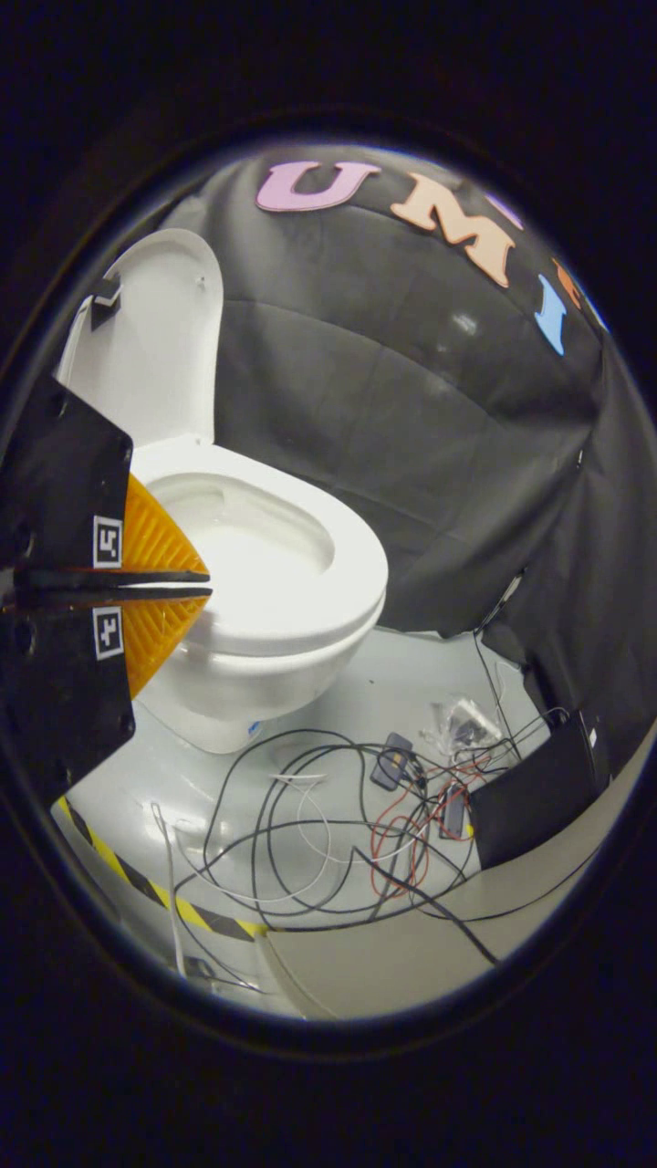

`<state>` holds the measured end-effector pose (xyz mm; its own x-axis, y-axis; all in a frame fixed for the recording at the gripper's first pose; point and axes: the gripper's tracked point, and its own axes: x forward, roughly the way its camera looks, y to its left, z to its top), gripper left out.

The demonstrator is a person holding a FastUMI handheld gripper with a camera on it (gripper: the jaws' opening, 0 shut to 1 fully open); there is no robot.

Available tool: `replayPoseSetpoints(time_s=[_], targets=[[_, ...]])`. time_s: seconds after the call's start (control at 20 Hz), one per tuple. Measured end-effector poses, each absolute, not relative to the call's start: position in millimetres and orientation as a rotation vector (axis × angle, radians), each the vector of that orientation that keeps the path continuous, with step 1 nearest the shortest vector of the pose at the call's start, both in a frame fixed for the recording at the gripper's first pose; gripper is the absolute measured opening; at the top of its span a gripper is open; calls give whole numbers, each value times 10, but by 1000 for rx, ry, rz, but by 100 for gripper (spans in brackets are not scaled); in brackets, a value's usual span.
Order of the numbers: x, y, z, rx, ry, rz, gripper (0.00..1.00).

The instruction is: Open the toilet lid.

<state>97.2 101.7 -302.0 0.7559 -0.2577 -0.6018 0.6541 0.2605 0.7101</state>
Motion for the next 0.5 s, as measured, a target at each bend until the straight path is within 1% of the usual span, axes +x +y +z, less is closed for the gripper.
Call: replayPoseSetpoints(time_s=[0.2, 0.5], targets=[[965, 937, -2908, 1125, 379, -637, 1], [1073, 841, -2543, 1050, 315, -595, 2]])
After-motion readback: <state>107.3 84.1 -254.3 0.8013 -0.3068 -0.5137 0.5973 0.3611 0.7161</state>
